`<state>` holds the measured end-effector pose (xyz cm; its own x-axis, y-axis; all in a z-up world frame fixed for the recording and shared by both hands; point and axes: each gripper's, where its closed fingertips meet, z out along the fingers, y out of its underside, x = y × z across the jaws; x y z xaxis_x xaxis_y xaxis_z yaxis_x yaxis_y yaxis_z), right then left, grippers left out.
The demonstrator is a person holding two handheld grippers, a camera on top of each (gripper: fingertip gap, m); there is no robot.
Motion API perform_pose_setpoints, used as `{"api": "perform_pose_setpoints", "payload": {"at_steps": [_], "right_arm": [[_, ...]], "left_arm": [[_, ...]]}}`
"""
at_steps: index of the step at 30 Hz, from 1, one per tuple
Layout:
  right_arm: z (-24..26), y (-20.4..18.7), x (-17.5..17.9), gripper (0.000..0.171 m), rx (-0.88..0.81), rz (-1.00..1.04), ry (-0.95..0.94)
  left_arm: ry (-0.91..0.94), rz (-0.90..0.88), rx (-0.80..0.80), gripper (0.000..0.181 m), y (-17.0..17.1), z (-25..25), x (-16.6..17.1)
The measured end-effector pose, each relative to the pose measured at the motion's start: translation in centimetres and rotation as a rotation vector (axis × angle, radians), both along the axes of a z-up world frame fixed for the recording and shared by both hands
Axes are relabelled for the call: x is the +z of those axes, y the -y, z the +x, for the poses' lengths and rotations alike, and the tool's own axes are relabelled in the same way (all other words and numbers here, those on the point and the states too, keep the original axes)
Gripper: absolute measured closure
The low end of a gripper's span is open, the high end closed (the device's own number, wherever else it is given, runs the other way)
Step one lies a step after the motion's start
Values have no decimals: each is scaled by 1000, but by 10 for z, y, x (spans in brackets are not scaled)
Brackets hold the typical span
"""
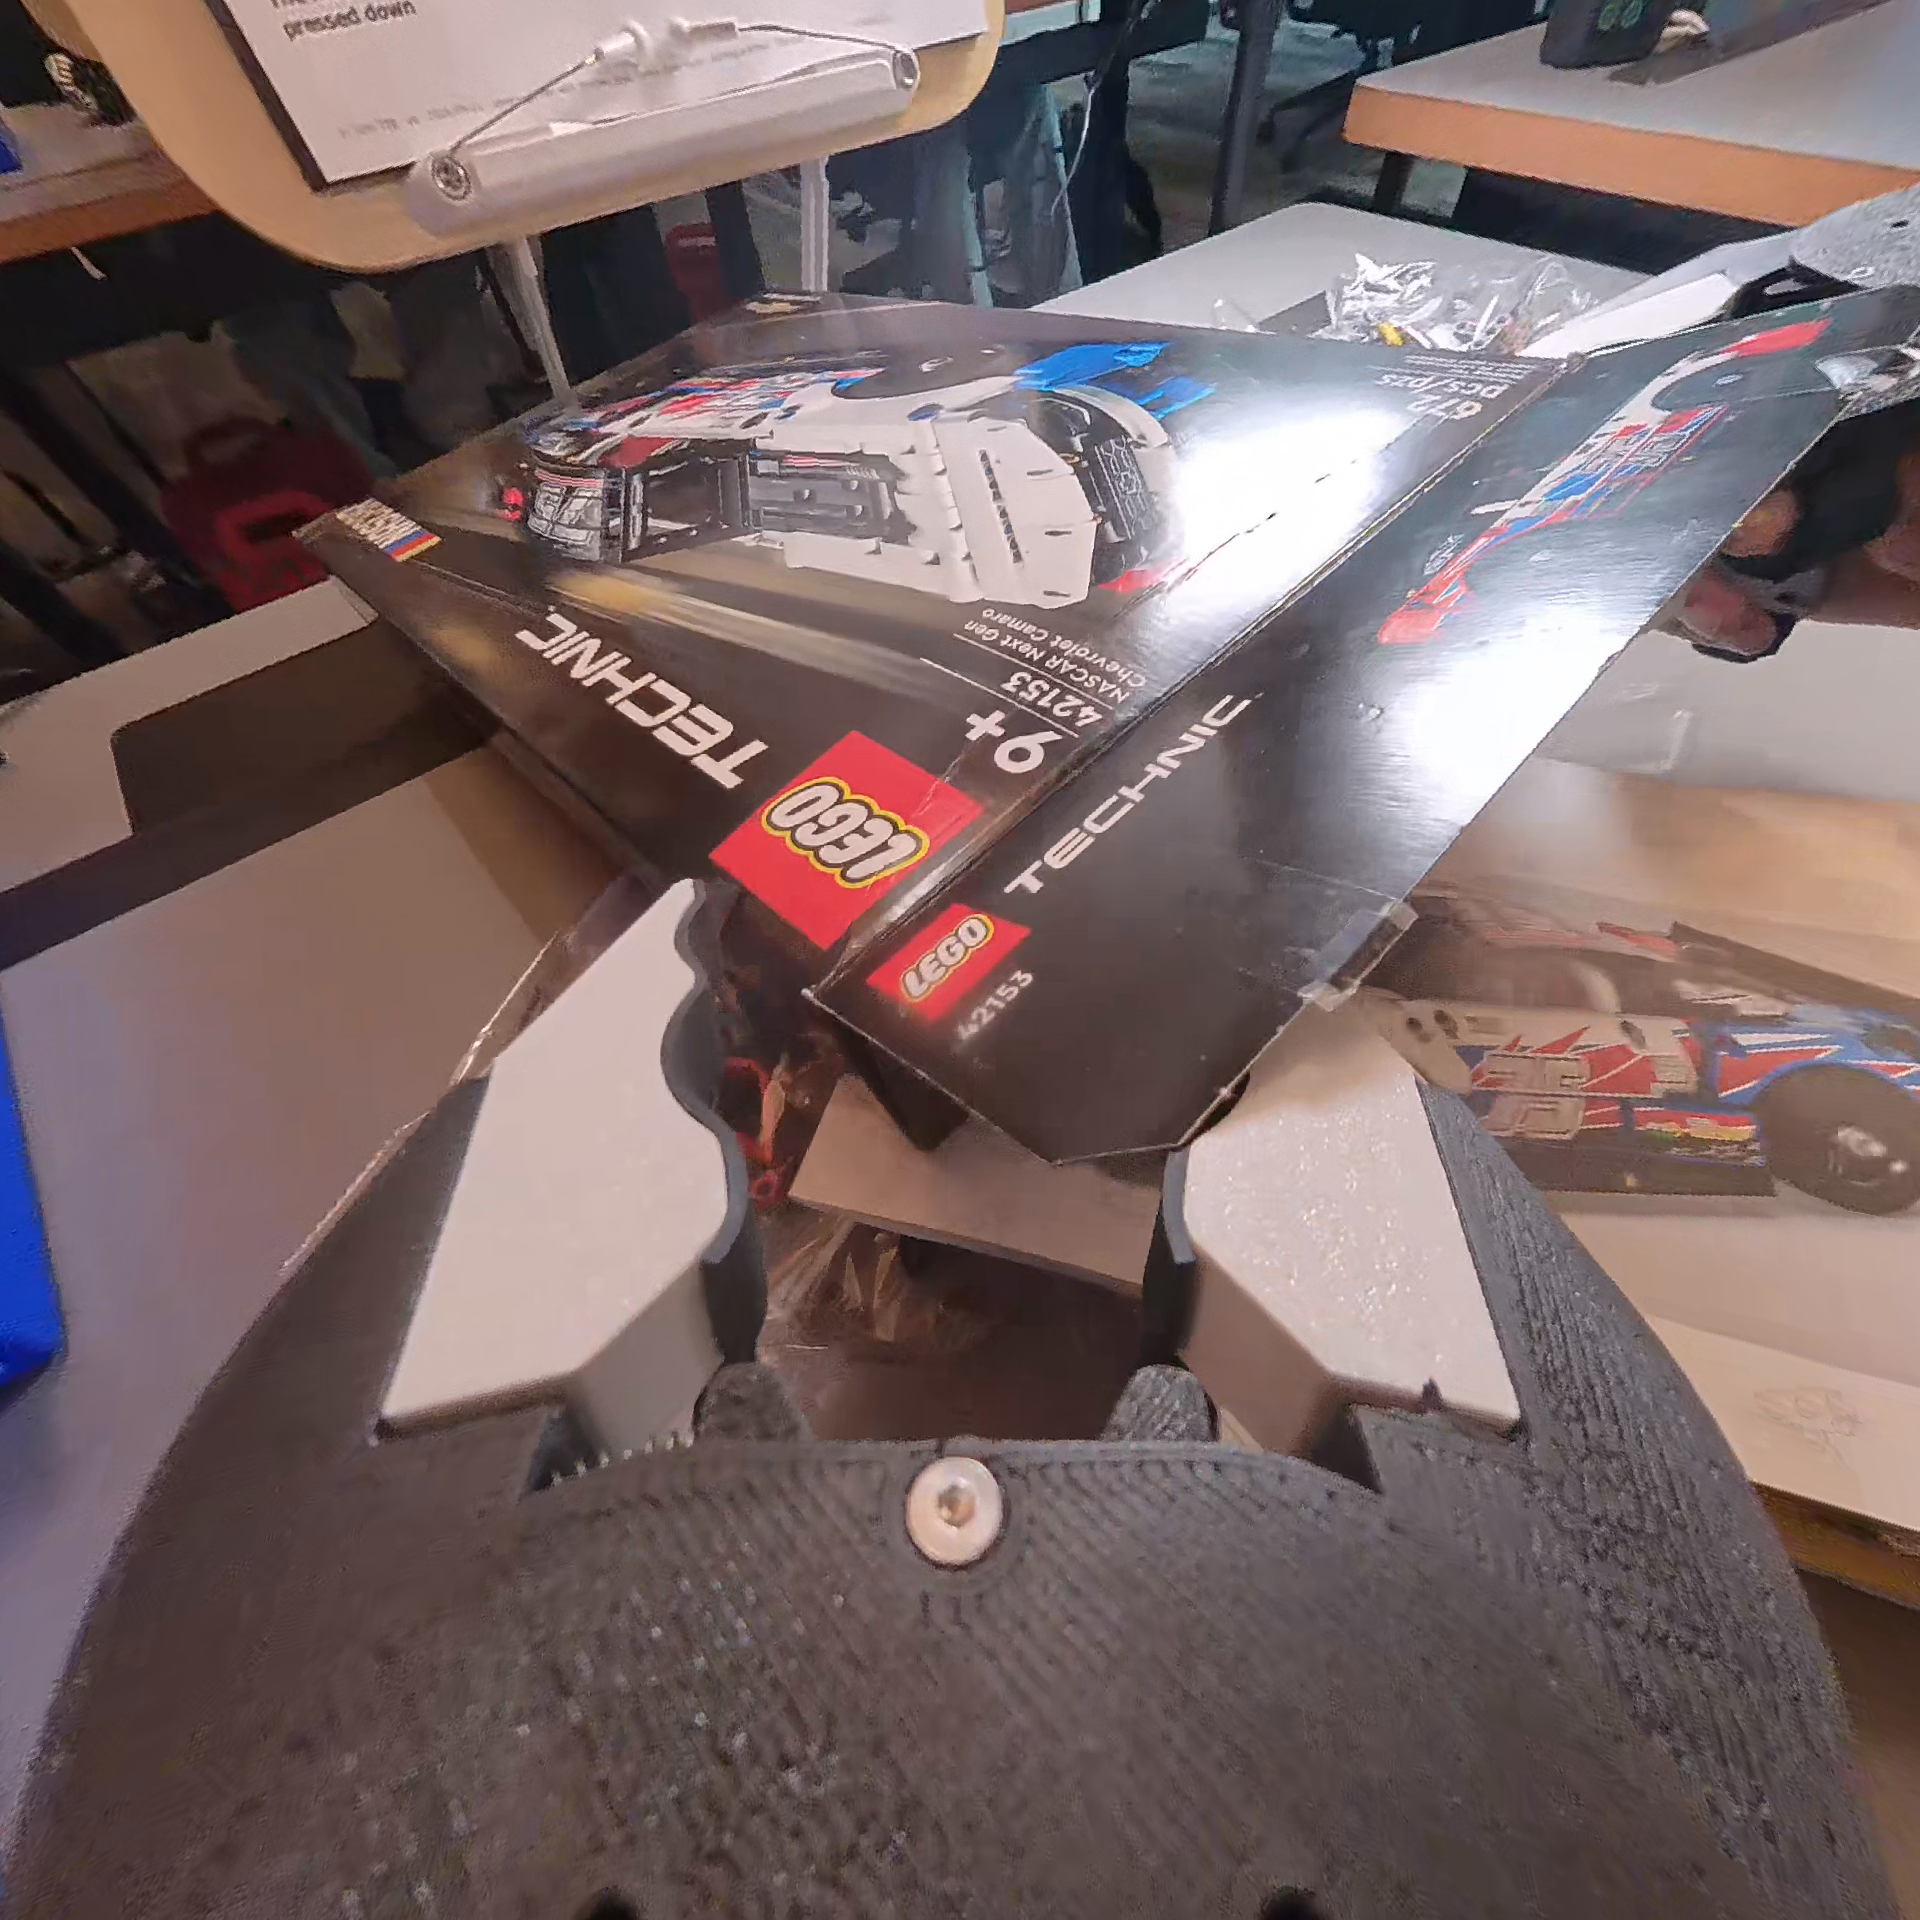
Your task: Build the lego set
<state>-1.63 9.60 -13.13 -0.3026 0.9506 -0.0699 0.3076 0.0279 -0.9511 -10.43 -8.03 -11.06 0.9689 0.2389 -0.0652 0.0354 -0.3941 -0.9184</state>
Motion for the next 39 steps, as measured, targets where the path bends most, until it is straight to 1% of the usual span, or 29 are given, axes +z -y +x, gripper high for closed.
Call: {"api": "perform_pose_setpoints", "payload": {"at_steps": [2, 3, 5, 8, 9, 11, 16, 19, 21, 22, 24, 25, 26, 27, 28, 30, 31, 32, 33, 34, 35, 36, 38, 39], "right_arm": [[-3, -2, -4, 106, -22, -2, 1], [-4, -4, -6, 108, -39, -8, -1], [-5, -7, -7, 111, -63, -22, 10], [-5, -8, -6, 113, -95, -14, 18], [-5, -8, -7, 114, -108, -18, 26], [-6, -8, -8, 116, -136, -24, 42], [-6, -9, -12, 121, -194, -3, 61], [-6, -8, -14, 123, -214, 13, 64], [-4, -5, -13, 119, -168, 17, 77], [0, -4, -12, 121, -119, 28, 86], [20, -5, -7, 135, 9, 19, 119], [34, -2, -1, 123, 96, -42, 134], [47, -3, 6, 104, 152, -115, 165], [55, -9, 16, 91, 169, -162, 182], [57, -16, 30, 82, 162, -168, 153], [52, -17, 58, 75, 159, -128, 106], [45, -14, 63, 68, 153, -118, 131], [35, -11, 57, 63, 135, -99, 191], [26, -10, 40, 57, 122, -45, 281], [17, -10, 18, 53, 114, 21, 361], [10, -6, 4, 53, 138, 30, 392], [3, 3, 0, 63, 181, -23, 382], [-5, 1, -4, 61, 174, -12, 339], [-6, 0, -7, 63, 171, 3, 329]], "left_arm": [[-20, 3, -12, 91, 0, -5, -5], [-40, 10, -21, 97, 0, -7, -5], [-78, 23, -26, 113, 0, -14, -5], [-72, 35, -39, 120, 2, -18, -6], [-77, 35, -38, 126, 2, -20, -7], [-106, 39, -19, 132, 3, -25, -8], [-69, 121, 74, 135, 1, -30, -12], [-82, 120, 112, 137, 1, -32, -13], [-103, 107, 134, 138, 1, -34, -13], [-88, 111, 140, 138, 1, -35, -14], [-39, 126, 139, 139, 1, -36, -16], [-36, 127, 137, 139, 1, -36, -16], [-47, 123, 134, 139, 0, -35, -15], [-57, 119, 130, 139, -1, -34, -15], [-59, 119, 124, 139, -2, -32, -15], [-69, 117, 113, 141, -4, -29, -14], [-81, 113, 110, 141, -5, -28, -13], [-88, 110, 109, 142, -5, -27, -13], [-87, 111, 107, 142, -5, -27, -13], [-80, 115, 103, 142, -5, -27, -13], [-82, 125, 92, 141, -5, -26, -12], [-100, 134, 72, 140, -5, -24, -11], [-150, 110, -3, 135, -3, -19, -13], [-181, 55, -71, 129, 1, -14, -21]]}}
